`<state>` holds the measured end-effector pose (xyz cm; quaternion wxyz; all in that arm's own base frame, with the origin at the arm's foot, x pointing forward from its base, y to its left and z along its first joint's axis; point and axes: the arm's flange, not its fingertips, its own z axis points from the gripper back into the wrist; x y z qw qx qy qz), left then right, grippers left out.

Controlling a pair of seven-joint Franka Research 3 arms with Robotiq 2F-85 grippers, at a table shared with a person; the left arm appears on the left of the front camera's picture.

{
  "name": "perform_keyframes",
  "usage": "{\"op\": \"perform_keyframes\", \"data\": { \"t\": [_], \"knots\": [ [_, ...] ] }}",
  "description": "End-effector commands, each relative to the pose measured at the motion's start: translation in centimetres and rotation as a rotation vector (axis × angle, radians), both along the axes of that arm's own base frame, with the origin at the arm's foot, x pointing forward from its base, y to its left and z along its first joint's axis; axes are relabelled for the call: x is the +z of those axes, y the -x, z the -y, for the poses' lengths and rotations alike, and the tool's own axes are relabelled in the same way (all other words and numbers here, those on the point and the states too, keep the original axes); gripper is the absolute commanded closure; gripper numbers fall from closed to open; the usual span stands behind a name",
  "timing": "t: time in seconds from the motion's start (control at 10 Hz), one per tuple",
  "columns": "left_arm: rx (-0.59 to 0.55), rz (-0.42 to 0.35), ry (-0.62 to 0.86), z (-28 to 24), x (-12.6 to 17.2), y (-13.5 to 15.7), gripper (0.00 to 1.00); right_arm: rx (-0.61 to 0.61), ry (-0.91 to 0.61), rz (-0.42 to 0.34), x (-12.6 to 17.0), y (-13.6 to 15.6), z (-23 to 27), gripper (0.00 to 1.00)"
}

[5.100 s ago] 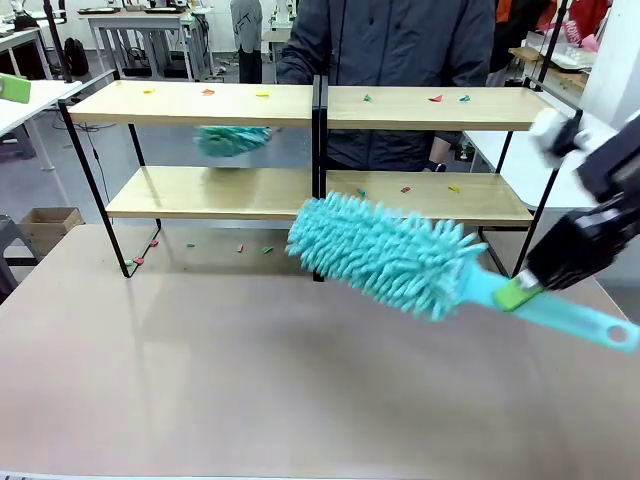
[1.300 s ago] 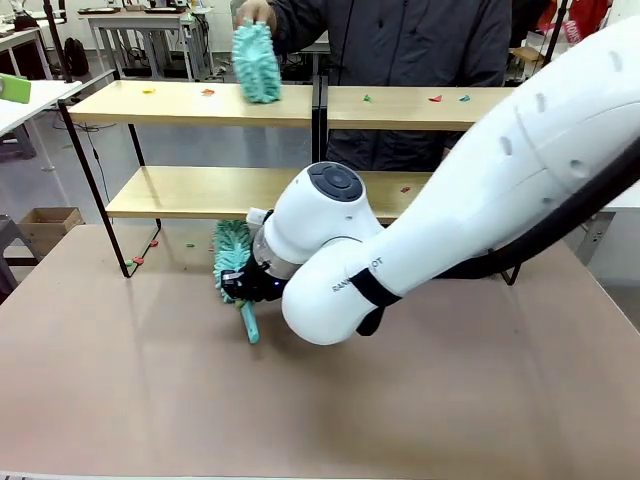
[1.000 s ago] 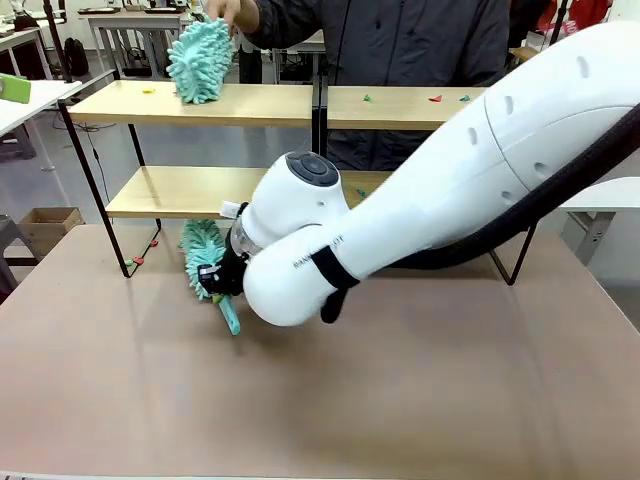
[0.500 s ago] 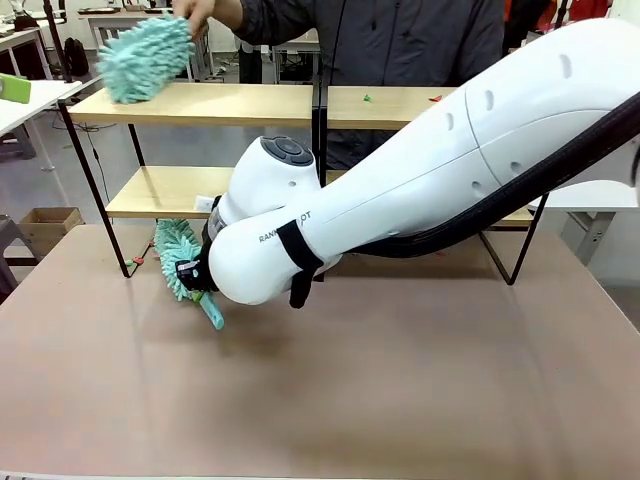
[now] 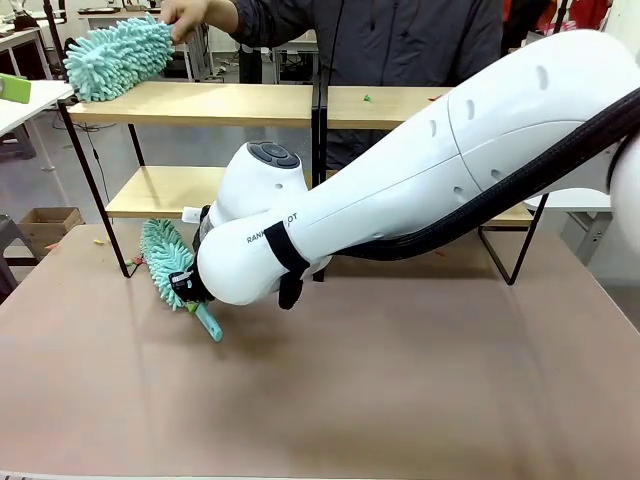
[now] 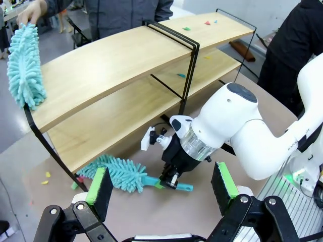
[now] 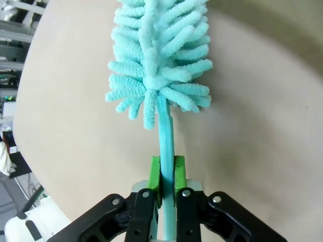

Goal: Clean the shelves.
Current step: Clean a randomly selected level of the Shelf with the Duster.

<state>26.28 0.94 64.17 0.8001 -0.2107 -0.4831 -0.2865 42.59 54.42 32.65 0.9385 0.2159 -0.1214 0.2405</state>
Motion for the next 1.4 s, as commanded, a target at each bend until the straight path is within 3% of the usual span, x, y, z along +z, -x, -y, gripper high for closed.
{"op": "perform_keyframes", "data": {
  "t": [0.0,0.4,0.7,1.0,1.3],
  "knots": [
    [-0.012,0.007,0.003,-0.1,0.0,0.0,0.00,0.125,0.009,-0.049,1.1,-0.2,2.2,0.88],
    [-0.012,0.007,0.003,-0.1,0.0,0.0,0.00,0.363,-0.001,-0.110,2.5,0.0,6.8,0.88],
    [-0.012,0.007,0.003,-0.1,0.0,0.0,0.00,0.591,0.049,-0.238,3.5,1.0,12.3,0.88],
    [-0.012,0.007,0.003,-0.1,0.0,0.0,0.00,0.650,-0.226,-0.290,6.0,1.7,18.3,0.88],
    [-0.012,0.007,0.003,-0.1,0.0,0.0,0.00,0.669,-0.383,-0.303,7.3,2.3,21.9,0.88]
  ]
}}
